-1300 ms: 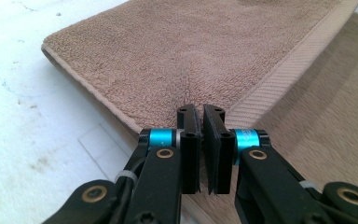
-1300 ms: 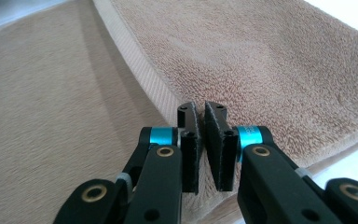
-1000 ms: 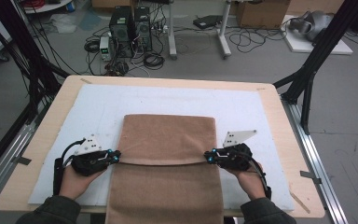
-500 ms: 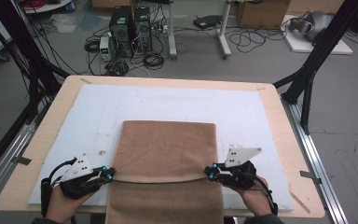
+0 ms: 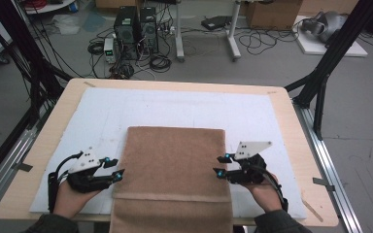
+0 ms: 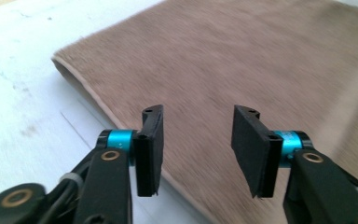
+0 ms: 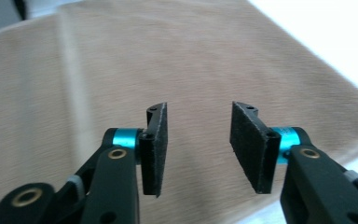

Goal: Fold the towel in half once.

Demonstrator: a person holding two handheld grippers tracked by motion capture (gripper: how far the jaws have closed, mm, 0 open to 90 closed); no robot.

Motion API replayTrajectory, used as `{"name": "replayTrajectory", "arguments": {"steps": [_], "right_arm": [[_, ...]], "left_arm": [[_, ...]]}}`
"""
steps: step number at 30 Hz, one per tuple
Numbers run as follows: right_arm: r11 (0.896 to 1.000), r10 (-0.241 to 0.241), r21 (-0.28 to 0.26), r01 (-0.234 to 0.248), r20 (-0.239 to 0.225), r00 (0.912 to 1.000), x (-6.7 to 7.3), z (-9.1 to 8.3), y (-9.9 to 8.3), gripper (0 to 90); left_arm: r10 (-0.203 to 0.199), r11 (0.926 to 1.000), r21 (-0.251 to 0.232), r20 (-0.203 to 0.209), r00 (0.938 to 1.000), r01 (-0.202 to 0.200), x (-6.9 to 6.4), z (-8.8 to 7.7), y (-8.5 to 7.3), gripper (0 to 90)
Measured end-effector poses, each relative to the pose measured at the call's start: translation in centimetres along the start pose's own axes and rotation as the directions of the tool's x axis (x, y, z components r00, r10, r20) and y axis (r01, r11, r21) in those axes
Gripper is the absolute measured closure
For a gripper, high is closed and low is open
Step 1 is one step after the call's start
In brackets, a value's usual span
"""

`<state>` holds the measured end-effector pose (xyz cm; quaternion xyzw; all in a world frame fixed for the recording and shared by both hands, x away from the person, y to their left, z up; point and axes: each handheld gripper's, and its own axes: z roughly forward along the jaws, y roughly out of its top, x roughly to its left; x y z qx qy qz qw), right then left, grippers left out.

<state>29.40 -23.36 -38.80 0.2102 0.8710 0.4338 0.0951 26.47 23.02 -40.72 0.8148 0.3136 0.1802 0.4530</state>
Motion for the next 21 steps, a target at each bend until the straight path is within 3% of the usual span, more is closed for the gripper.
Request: {"name": "replayTrajectory", "arguments": {"steps": [3,5,9,11,13,14,19,21], "right_arm": [[1.000,0.027,0.004,-0.028,0.032,0.9991,-2.5,0.8,0.5,52.8],[0.998,0.060,-0.003,-0.060,0.044,0.9972,-4.0,1.5,0.8,50.6],[0.994,0.098,0.033,-0.100,0.068,0.9929,-6.7,2.5,1.2,47.4],[0.993,0.106,0.043,-0.109,0.078,0.9913,-7.6,2.8,1.5,45.5],[0.992,0.107,0.051,-0.112,0.095,0.9897,-8.2,3.3,1.7,43.2],[0.991,0.118,0.047,-0.124,0.101,0.9878,-8.6,3.5,1.6,42.8],[0.978,0.179,0.087,-0.190,0.114,0.9771,-10.0,4.9,0.5,37.1],[0.975,0.180,0.112,-0.194,0.126,0.9756,-10.3,5.5,0.2,35.4]], "left_arm": [[-0.012,0.9999,0.007,-0.036,0.9993,0.012,1.4,1.5,1.0,53.0],[-0.039,0.9986,0.033,-0.036,0.9986,0.041,2.6,2.7,1.7,54.3],[-0.100,0.9947,0.019,-0.062,0.9931,0.101,4.9,4.8,3.2,54.5],[-0.107,0.9941,0.012,-0.074,0.9915,0.108,5.6,5.6,3.8,54.4],[-0.126,0.9911,0.034,-0.070,0.9896,0.128,6.3,6.7,4.2,52.9],[-0.124,0.9909,0.041,-0.091,0.9881,0.128,6.5,7.2,4.2,52.2],[-0.186,0.9752,0.102,-0.101,0.9773,0.196,7.9,9.1,3.0,46.9],[-0.186,0.9743,0.108,-0.108,0.9766,0.198,8.1,9.6,2.7,46.6]]}}
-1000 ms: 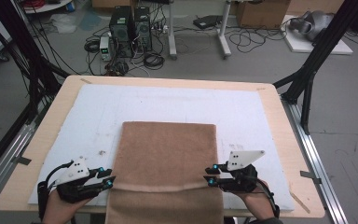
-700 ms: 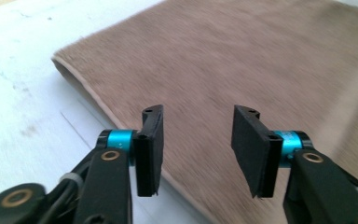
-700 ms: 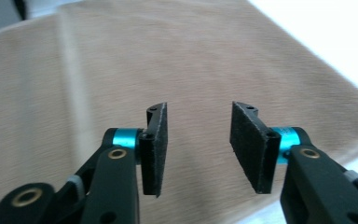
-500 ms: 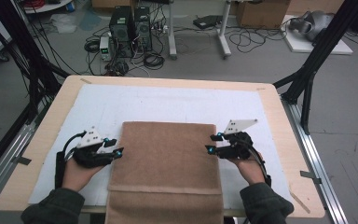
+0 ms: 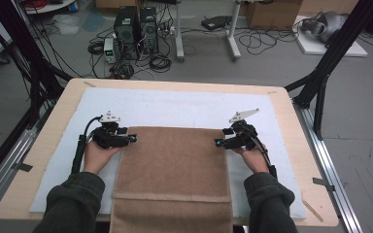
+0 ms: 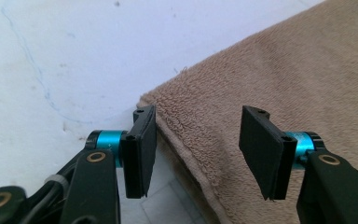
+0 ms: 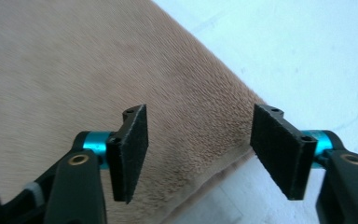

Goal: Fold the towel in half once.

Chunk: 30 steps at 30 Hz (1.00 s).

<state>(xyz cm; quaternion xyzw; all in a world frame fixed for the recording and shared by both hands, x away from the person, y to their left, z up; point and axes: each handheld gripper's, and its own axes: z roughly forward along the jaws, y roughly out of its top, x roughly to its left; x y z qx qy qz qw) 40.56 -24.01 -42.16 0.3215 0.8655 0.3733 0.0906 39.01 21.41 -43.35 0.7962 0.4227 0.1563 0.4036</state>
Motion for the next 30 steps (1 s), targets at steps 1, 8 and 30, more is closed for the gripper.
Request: {"name": "replayTrajectory", "arguments": {"steps": [1,8,30], "right_arm": [[1.000,0.009,0.009,-0.009,0.002,1.0000,-0.1,0.3,-0.1,35.2],[0.999,-0.026,0.033,0.027,-0.019,0.9995,-0.4,2.0,-0.4,57.0],[0.988,-0.056,-0.137,0.074,0.130,0.9899,-2.7,-4.2,9.1,79.2]], "left_arm": [[-0.009,1.0000,0.004,0.003,1.0000,0.009,0.1,0.2,-0.1,46.0],[-0.023,0.9997,0.010,-0.007,0.9997,0.023,0.5,1.6,-0.4,60.2],[0.115,0.9739,-0.176,-0.164,0.9797,-0.144,0.6,-2.9,13.1,83.0]]}}
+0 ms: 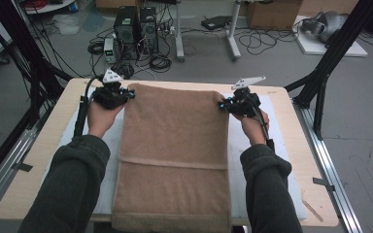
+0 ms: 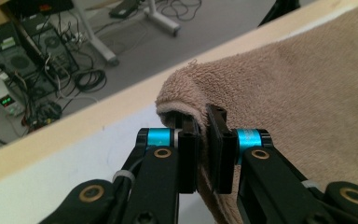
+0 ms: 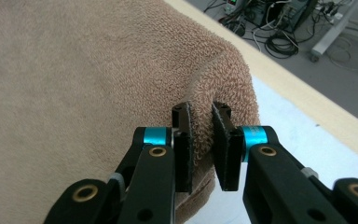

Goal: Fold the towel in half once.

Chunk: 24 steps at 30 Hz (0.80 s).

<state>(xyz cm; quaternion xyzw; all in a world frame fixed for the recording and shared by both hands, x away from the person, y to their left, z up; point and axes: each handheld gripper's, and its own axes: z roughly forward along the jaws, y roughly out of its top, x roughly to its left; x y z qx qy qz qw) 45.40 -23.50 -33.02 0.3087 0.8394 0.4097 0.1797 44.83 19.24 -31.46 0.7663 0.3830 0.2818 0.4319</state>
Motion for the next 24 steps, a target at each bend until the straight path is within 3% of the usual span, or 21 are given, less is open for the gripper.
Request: {"name": "replayTrajectory", "arguments": {"steps": [1,2,4,8,10,12,14,16,21,24], "right_arm": [[1.000,0.000,-0.006,0.000,0.011,0.9999,-0.2,-0.1,0.2,75.6],[1.000,0.011,-0.021,-0.010,0.021,0.9997,-0.4,0.0,0.0,65.6],[0.998,0.071,0.002,-0.071,0.013,0.9974,-0.9,0.5,-0.7,54.8],[0.993,0.106,0.043,-0.106,-0.013,0.9942,-0.8,1.1,-2.5,49.0],[0.993,0.107,0.049,-0.105,-0.041,0.9934,-0.3,1.1,-3.3,47.7],[0.987,0.131,0.102,-0.123,-0.071,0.9889,0.1,1.1,-3.5,42.8],[0.990,0.107,0.105,-0.098,-0.078,0.9912,0.8,0.7,-3.5,43.1],[0.996,0.069,0.055,-0.066,-0.062,0.9957,1.8,0.0,-3.7,44.0],[0.998,0.052,0.050,-0.048,-0.080,0.9955,3.2,-0.8,-5.0,42.9],[0.998,0.053,0.051,-0.049,-0.088,0.9947,3.8,-1.0,-6.1,42.8]], "left_arm": [[-0.006,1.0000,-0.002,-0.005,1.0000,0.006,0.0,0.1,0.0,81.8],[-0.017,0.9998,0.014,-0.005,0.9998,0.017,0.2,0.3,-0.2,76.1],[-0.052,0.9965,0.065,0.009,0.9986,0.051,0.6,0.7,-1.1,63.2],[-0.099,0.9928,0.070,0.038,0.9943,0.097,0.9,0.5,-4.0,55.6],[-0.099,0.9922,0.081,0.052,0.9937,0.095,0.6,0.2,-5.5,53.9],[-0.096,0.9917,0.092,0.066,0.9931,0.090,0.3,-0.2,-6.7,52.1],[-0.097,0.9912,0.099,0.091,0.9910,0.088,0.1,-0.8,-7.8,50.8],[-0.093,0.9898,0.118,0.117,0.9888,0.079,-0.2,-1.3,-8.7,48.3],[-0.099,0.9923,0.088,0.143,0.9846,0.088,-1.0,-3.2,-10.5,45.1],[-0.084,0.9934,0.091,0.158,0.9838,0.070,-1.5,-4.0,-11.6,44.9]]}}
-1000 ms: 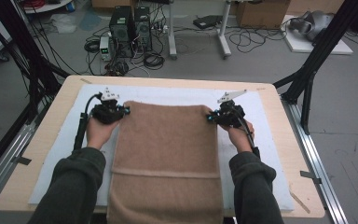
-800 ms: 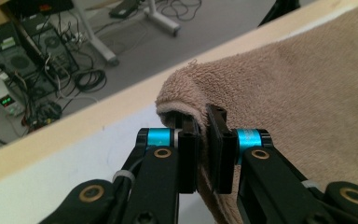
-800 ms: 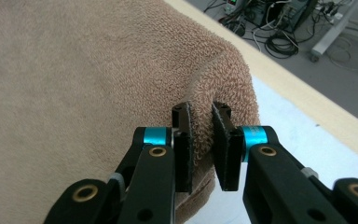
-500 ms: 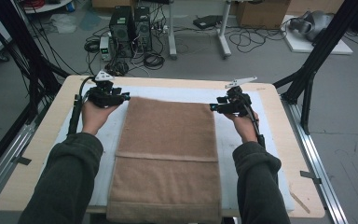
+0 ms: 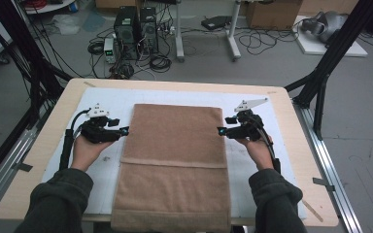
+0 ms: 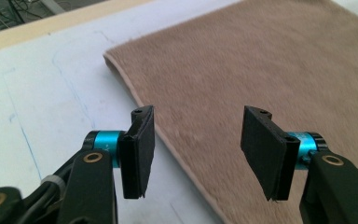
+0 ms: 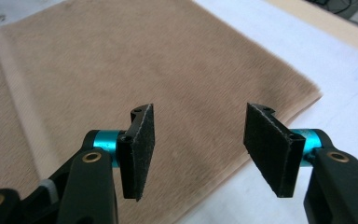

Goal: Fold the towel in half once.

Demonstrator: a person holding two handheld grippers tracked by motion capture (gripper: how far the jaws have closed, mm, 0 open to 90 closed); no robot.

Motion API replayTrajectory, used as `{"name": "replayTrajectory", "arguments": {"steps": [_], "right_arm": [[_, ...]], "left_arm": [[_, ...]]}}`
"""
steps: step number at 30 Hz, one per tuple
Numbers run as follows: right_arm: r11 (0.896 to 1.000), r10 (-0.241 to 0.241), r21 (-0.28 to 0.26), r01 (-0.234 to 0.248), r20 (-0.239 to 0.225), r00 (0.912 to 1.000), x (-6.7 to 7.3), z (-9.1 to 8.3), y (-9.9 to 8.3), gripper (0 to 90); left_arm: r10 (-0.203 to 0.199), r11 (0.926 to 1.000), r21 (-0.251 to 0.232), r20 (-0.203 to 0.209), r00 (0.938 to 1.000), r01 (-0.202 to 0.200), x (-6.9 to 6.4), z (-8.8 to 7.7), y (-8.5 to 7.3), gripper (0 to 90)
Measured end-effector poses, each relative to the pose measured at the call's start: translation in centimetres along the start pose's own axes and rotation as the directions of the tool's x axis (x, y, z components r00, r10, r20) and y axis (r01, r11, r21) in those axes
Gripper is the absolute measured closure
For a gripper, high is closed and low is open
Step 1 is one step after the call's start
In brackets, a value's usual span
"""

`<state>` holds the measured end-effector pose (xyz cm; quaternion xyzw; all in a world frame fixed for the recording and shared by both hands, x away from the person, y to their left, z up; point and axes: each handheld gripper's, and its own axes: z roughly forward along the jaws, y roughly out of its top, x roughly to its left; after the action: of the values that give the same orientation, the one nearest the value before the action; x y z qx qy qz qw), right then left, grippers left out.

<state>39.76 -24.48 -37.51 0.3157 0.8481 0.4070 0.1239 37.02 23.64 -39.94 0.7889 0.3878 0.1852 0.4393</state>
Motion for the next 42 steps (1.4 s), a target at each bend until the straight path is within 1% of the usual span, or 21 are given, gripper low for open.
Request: {"name": "replayTrajectory", "arguments": {"steps": [2,4,6,7,9,10,12,14,16,18,19,21,22,23,25,26,30,31,34,36,42], "right_arm": [[1.000,0.004,0.003,-0.004,-0.010,0.9999,0.5,0.0,-0.8,42.8],[1.000,-0.008,0.005,0.008,-0.020,0.9998,1.0,0.0,-1.5,42.8],[0.999,-0.040,0.028,0.040,0.002,0.9992,1.6,0.1,-2.0,43.0],[0.999,-0.043,0.027,0.043,0.000,0.9991,1.9,0.1,-2.2,43.7],[0.998,-0.047,0.029,0.048,-0.015,0.9988,2.3,0.1,-2.8,43.9],[0.998,-0.053,0.029,0.054,-0.018,0.9984,2.6,0.2,-3.0,44.4],[0.998,-0.057,0.034,0.058,-0.031,0.9979,3.1,0.3,-3.5,45.0],[0.997,-0.066,0.046,0.068,-0.046,0.9968,3.4,0.6,-4.1,45.8],[0.997,-0.061,0.045,0.064,-0.064,0.9960,3.7,1.0,-4.6,47.3],[0.995,-0.061,0.070,0.067,-0.079,0.9950,3.8,1.4,-5.2,47.9],[0.994,-0.051,0.094,0.060,-0.088,0.9948,3.8,1.6,-5.3,47.9],[0.991,-0.053,0.120,0.066,-0.105,0.9931,3.9,2.0,-5.4,49.2],[0.990,-0.052,0.128,0.067,-0.113,0.9923,4.0,2.2,-5.4,51.1],[0.988,-0.065,0.135,0.080,-0.114,0.9914,4.2,2.4,-5.4,54.6],[0.980,-0.088,0.167,0.106,-0.114,0.9896,4.4,2.8,-5.4,57.8],[0.980,-0.089,0.165,0.107,-0.111,0.9897,4.5,2.9,-5.4,60.1],[0.982,-0.092,0.156,0.108,-0.107,0.9900,4.3,3.0,-5.5,69.2],[0.984,-0.081,0.151,0.097,-0.108,0.9909,4.2,3.0,-5.5,71.9],[0.985,-0.079,0.142,0.095,-0.113,0.9905,4.1,3.0,-5.5,80.4],[0.985,-0.085,0.143,0.101,-0.115,0.9897,4.1,3.0,-5.4,82.6],[0.992,-0.083,0.087,0.094,-0.116,0.9897,4.0,2.0,-4.9,83.7]], "left_arm": [[0.010,0.9998,0.019,0.012,0.9999,-0.011,-0.4,-0.3,-0.6,44.9],[0.019,0.9998,0.011,0.023,0.9996,-0.019,-0.8,-0.5,-1.2,44.9],[0.004,1.0000,0.008,0.041,0.9991,-0.004,-1.3,-0.6,-1.5,44.0],[0.020,0.9994,0.027,0.052,0.9985,-0.021,-1.5,-0.6,-1.6,43.2],[0.029,0.9994,0.016,0.056,0.9980,-0.030,-2.0,-0.7,-1.9,43.8],[0.031,0.9994,0.016,0.069,0.9972,-0.032,-2.3,-0.7,-2.0,44.6],[0.051,0.9984,0.021,0.075,0.9959,-0.052,-2.8,-0.7,-2.5,47.8],[0.063,0.9965,0.048,0.090,0.9939,-0.067,-3.2,-0.4,-3.0,50.4],[0.072,0.9958,0.049,0.096,0.9927,-0.077,-3.5,-0.3,-3.5,54.5],[0.065,0.9956,0.060,0.112,0.9915,-0.072,-3.6,0.0,-4.1,59.5],[0.063,0.9948,0.072,0.125,0.9901,-0.072,-3.5,0.2,-4.3,61.6],[0.065,0.9924,0.094,0.156,0.9856,-0.080,-3.7,0.4,-4.6,68.8],[0.074,0.9910,0.099,0.153,0.9855,-0.090,-3.8,0.6,-4.6,70.0],[0.077,0.9897,0.107,0.160,0.9841,-0.095,-3.9,0.7,-4.6,71.1],[0.098,0.9857,0.121,0.152,0.9834,-0.117,-4.2,1.1,-4.8,72.6],[0.108,0.9848,0.119,0.148,0.9830,-0.126,-4.2,1.1,-4.8,73.7],[0.101,0.9864,0.115,0.141,0.9848,-0.117,-4.3,1.2,-4.7,81.0],[0.103,0.9860,0.116,0.138,0.9850,-0.120,-4.4,1.2,-4.7,82.6],[0.105,0.9865,0.112,0.128,0.9863,-0.119,-4.6,1.2,-4.6,85.3],[0.109,0.9858,0.114,0.127,0.9859,-0.124,-4.5,1.0,-4.5,86.0],[0.074,0.9942,0.067,0.144,0.9869,-0.084,-4.2,0.2,-4.1,86.7]]}}
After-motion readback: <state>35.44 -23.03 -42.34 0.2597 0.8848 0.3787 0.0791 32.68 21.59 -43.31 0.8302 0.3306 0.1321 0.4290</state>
